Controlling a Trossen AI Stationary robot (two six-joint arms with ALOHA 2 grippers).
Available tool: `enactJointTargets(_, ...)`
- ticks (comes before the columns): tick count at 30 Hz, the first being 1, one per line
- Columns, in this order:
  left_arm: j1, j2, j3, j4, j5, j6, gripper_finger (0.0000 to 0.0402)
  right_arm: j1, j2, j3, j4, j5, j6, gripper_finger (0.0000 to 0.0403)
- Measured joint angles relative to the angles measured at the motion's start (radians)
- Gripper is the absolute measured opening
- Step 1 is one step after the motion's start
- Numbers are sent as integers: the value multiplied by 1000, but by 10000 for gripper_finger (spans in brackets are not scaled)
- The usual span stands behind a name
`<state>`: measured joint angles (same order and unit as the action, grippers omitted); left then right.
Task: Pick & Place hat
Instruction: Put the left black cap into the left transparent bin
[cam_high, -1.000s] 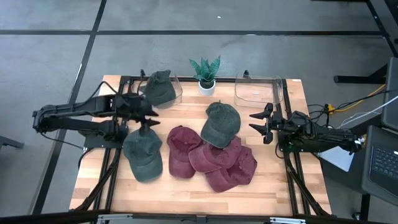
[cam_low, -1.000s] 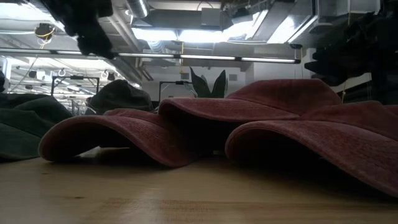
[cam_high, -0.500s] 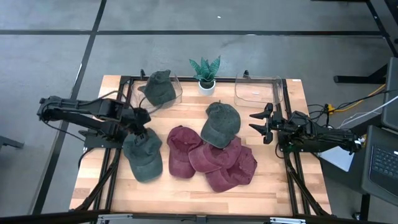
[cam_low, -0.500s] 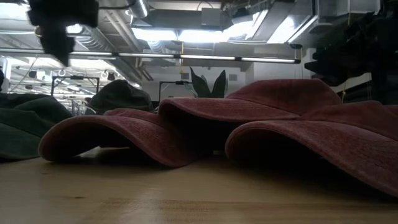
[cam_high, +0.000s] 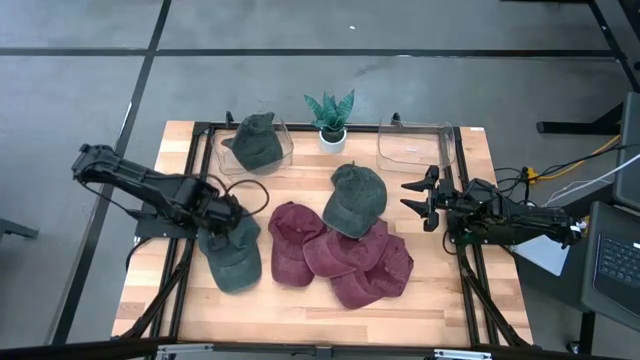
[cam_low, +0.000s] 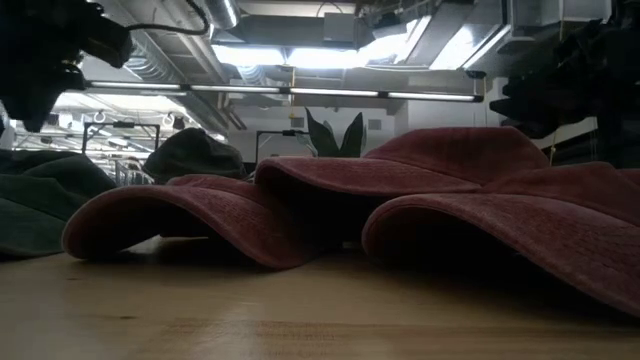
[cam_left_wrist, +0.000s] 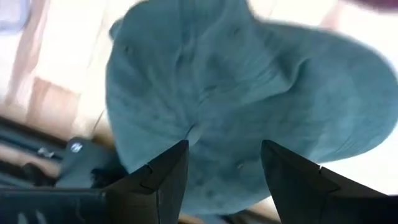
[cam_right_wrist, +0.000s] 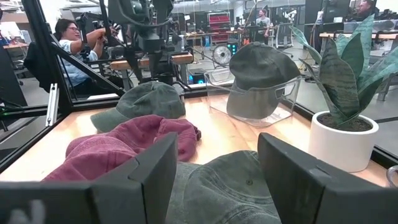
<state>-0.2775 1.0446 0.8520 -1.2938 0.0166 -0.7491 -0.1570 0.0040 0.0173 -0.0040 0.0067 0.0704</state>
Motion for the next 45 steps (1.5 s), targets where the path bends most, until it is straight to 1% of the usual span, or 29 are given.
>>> enactJointTargets(4,-4,3,0,-52,-12,1,196,0,0,0,0,0,0,222)
enactJointTargets(8,-4,2,0,-52,-33,11,196,0,0,0,0,0,0,222)
enactJointTargets(11,4,2,0,-51,-76,71,196,0,0,0,0,0,0,222)
enactJointTargets(14,20,3,0,-50,-119,90,196,0,0,-1,0,0,0,222)
enactJointTargets(17,30,3,0,-50,-106,90,198,0,0,-1,0,0,0,222)
enactJointTargets(21,31,3,0,-50,-96,84,217,0,0,-1,0,0,0,222)
enactJointTargets(28,27,3,0,-49,-81,81,267,0,0,-1,0,0,0,222)
enactJointTargets(31,6,3,0,-39,-78,80,282,0,0,-1,0,0,0,222)
enactJointTargets(37,-54,3,-40,-38,-146,60,282,0,0,-1,0,0,0,222)
enactJointTargets(41,-72,3,-80,7,-149,28,282,0,0,-1,0,0,0,222)
enactJointTargets(45,-86,17,-89,37,-175,29,283,0,0,-1,0,0,0,222)
